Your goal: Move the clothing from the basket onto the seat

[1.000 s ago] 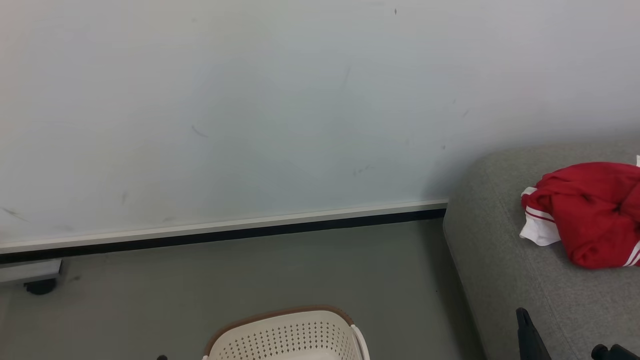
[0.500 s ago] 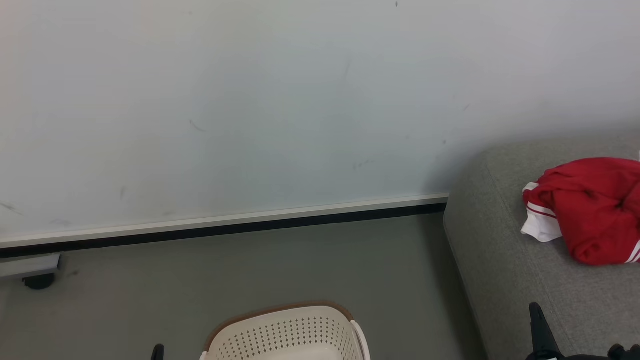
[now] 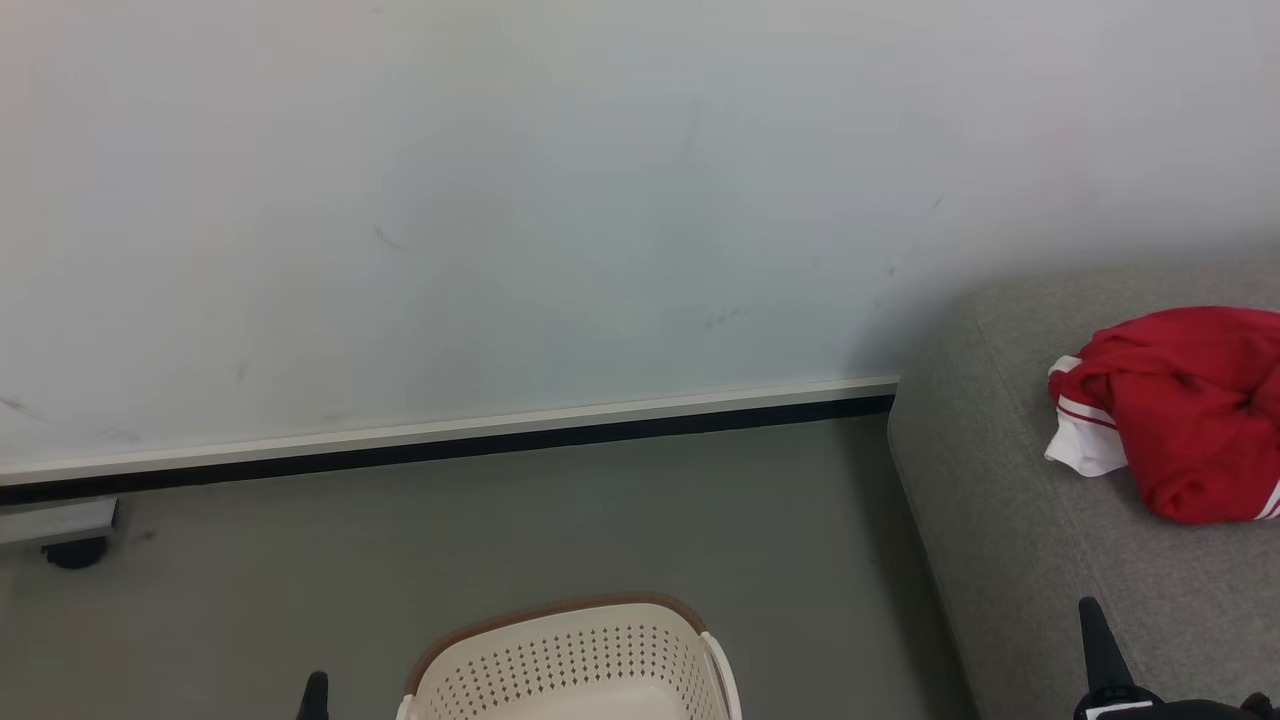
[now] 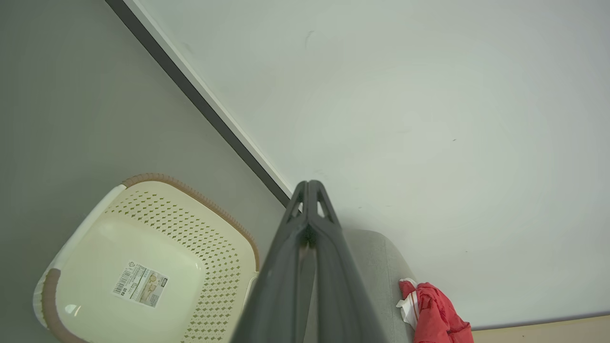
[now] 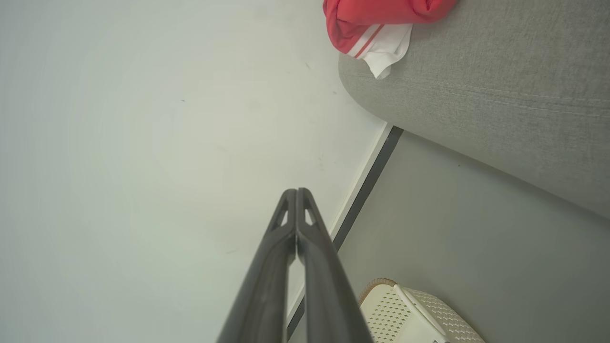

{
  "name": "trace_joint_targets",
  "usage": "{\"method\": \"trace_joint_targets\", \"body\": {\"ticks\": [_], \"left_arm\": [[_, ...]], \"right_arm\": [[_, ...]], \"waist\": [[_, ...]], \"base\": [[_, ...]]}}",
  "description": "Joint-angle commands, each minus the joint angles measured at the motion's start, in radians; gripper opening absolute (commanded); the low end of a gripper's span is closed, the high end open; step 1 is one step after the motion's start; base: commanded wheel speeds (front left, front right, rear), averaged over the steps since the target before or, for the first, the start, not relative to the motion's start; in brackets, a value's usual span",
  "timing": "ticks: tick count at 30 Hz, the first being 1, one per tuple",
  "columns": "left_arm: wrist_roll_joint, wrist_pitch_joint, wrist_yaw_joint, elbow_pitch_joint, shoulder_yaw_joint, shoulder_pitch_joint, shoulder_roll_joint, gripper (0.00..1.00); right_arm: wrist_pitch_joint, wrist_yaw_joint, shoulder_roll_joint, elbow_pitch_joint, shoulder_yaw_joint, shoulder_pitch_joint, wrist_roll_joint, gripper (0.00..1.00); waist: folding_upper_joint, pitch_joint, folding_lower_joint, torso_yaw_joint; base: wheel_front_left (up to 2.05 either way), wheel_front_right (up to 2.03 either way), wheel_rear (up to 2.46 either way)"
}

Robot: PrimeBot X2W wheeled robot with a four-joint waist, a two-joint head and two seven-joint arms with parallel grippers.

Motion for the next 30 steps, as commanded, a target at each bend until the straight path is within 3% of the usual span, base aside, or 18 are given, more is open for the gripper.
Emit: {"method": "trace_joint_targets", "body": {"ticks": [1, 30], "left_arm": [[-0.036, 0.008, -0.008, 0.002, 0.009, -0.029, 0.001, 0.00], [-0.296, 0.071, -0.048, 0.069, 0.037, -0.105, -0.013, 0.00]], "right_arm": [[0.010, 0.000, 0.004, -0.003, -0.014, -0.026, 0.034, 0.00], [0.090, 0.000, 0.031, 0.021, -0.116, -0.062, 0.272, 0.00]], "waist": [[-0.0001, 0.003, -0.0001, 0.000], [-0.0001, 0.036, -0.0001, -0.001]], "base": [[0.00, 0.00, 0.00], [0.00, 0.00, 0.00]]}}
